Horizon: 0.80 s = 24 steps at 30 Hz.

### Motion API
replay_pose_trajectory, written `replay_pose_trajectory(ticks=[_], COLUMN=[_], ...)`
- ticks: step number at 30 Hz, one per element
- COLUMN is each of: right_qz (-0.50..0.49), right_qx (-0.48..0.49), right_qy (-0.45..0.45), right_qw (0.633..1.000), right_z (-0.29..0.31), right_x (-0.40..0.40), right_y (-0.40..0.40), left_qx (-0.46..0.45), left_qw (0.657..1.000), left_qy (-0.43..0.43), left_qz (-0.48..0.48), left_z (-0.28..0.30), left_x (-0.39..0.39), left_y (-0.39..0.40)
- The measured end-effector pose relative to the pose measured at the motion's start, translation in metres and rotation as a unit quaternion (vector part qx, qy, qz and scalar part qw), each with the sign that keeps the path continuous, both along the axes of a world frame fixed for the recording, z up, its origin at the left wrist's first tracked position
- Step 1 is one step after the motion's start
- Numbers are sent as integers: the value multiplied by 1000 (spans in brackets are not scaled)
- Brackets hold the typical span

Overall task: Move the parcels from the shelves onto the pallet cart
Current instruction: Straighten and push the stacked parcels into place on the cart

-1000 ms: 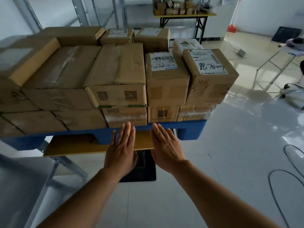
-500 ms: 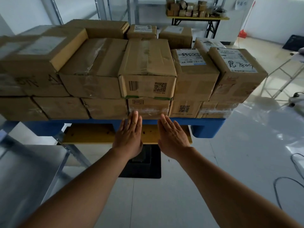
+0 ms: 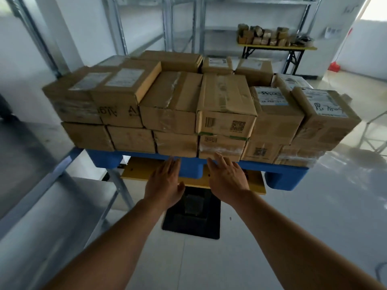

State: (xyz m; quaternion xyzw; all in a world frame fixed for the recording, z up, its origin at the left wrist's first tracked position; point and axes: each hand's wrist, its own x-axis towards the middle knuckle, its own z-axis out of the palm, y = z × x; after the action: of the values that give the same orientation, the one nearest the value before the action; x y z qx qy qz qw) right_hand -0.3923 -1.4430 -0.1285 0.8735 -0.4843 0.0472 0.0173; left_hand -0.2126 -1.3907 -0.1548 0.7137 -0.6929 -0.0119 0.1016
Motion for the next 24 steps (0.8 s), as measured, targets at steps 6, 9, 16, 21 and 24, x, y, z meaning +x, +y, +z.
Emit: replay_pose_trajectory(ticks=[6, 9, 16, 21, 24], right_qz=[91, 107, 115, 56, 24], right_qx=[9, 2, -30, -67, -69], right_qy=[0, 6, 5, 8, 16], right_qw=[996, 994, 993, 996, 997], right_z=[12, 5, -15, -33, -40], right_x=[44, 73, 149, 200, 217], right_y=[5, 9, 8, 6, 4], left_qx=[20, 18, -7, 0, -1], left_qw=[997, 995, 992, 994, 996], left_qy=[-34, -52, -11, -4, -18], left_qz=[73, 82, 127, 111, 83], left_z=[10, 8, -10, -20, -24], left_x=[43, 72, 162, 216, 236], left_y=[23, 27, 21, 7, -2])
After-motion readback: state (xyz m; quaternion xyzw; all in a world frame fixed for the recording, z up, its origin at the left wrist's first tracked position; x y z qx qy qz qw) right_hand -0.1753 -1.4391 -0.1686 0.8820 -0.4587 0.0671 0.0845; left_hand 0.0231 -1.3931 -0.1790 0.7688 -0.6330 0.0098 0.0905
